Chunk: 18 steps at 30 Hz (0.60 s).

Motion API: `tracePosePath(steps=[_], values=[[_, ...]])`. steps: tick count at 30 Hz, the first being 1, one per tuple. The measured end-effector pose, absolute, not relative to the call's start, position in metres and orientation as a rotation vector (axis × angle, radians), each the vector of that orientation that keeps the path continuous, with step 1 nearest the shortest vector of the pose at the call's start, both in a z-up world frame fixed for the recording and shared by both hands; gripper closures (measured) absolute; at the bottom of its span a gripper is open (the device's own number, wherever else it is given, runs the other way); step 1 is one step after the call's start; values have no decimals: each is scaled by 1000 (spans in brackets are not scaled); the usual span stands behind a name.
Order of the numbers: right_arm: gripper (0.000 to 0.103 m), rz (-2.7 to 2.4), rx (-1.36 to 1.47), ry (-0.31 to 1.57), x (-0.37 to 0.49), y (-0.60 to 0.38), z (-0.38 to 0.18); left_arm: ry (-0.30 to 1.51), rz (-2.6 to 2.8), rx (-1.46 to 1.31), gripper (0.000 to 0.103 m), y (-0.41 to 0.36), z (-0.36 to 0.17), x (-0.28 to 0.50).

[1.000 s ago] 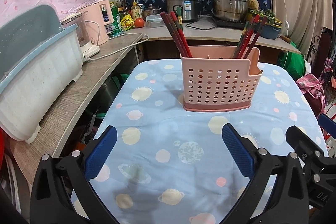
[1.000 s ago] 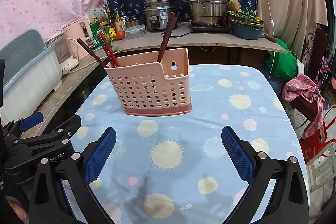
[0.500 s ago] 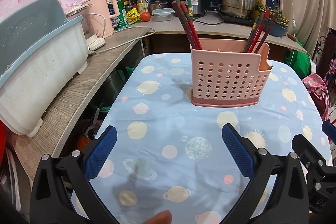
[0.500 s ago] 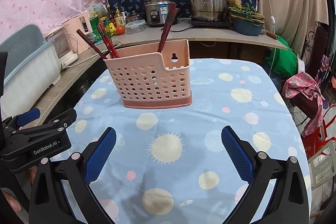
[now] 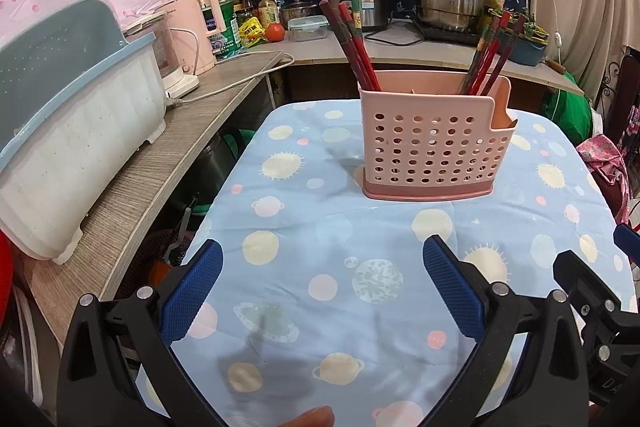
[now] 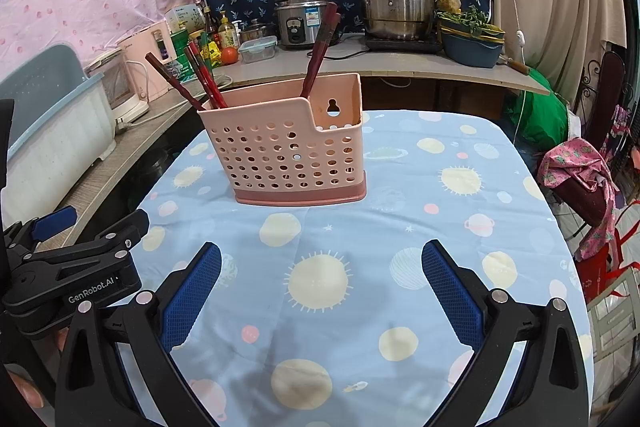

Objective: Organize utensils

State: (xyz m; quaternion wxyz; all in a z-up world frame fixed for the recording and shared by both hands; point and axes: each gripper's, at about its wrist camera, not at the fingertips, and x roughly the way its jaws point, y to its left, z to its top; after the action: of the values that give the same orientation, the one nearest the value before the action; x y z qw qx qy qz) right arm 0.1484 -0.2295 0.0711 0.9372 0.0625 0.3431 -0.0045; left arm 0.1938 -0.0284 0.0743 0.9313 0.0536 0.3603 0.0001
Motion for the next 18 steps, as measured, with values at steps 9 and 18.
tracePosePath(steps=[9, 18], values=[[6, -10, 128, 703, 148, -229, 71, 741, -1, 108, 7, -29, 74, 194], [6, -8, 129, 705, 149, -227, 69, 751, -5, 112, 7, -29, 71, 197]])
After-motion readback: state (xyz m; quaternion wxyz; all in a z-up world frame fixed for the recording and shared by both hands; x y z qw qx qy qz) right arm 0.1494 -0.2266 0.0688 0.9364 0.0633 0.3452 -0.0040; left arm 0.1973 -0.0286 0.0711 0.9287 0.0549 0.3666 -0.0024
